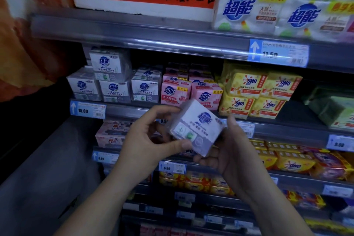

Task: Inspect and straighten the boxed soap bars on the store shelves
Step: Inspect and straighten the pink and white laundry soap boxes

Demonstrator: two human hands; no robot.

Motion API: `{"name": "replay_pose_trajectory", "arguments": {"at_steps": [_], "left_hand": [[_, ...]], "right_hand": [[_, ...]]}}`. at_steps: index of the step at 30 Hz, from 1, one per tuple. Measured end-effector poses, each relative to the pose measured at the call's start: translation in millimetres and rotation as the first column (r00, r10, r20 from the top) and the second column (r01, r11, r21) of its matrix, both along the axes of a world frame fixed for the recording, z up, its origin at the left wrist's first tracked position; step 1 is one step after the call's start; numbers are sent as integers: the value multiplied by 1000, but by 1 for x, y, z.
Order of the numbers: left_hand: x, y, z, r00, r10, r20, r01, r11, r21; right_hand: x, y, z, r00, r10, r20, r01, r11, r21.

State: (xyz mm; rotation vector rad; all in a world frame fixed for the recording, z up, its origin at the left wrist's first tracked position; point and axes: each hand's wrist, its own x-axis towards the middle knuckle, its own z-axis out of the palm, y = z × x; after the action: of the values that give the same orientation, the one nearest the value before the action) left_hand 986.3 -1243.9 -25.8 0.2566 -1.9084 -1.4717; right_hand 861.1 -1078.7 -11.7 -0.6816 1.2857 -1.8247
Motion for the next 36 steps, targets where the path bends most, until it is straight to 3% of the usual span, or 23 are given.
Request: {"name": "replay_pose_trajectory", "arguments": {"at_steps": [5,8,13,22,29,36], "left_hand": [[-3,10,-4,999,7,-36,2,969,246],[-3,16,-5,1000,30,-2,-27,943,332],[-3,20,-5,1000,22,13,-25,951,309],[6,18,9,996,-90,-24,92,992,85],[10,14,7,995,-101,21,98,988,120],[11,2,-3,997,-68,-46,76,972,224]], "right_hand": [[3,6,2,973,-74,-219,78,997,11],[8,6,5,956,-145,-256,148,989,-9],[9,10,8,947,-182,-263,183,983,-22],[15,12,13,939,-123,-321,152,986,65],[12,7,11,867,-252,-430,288,957,19],[7,-5,7,856,-183,-484,201,980,-15]]}}
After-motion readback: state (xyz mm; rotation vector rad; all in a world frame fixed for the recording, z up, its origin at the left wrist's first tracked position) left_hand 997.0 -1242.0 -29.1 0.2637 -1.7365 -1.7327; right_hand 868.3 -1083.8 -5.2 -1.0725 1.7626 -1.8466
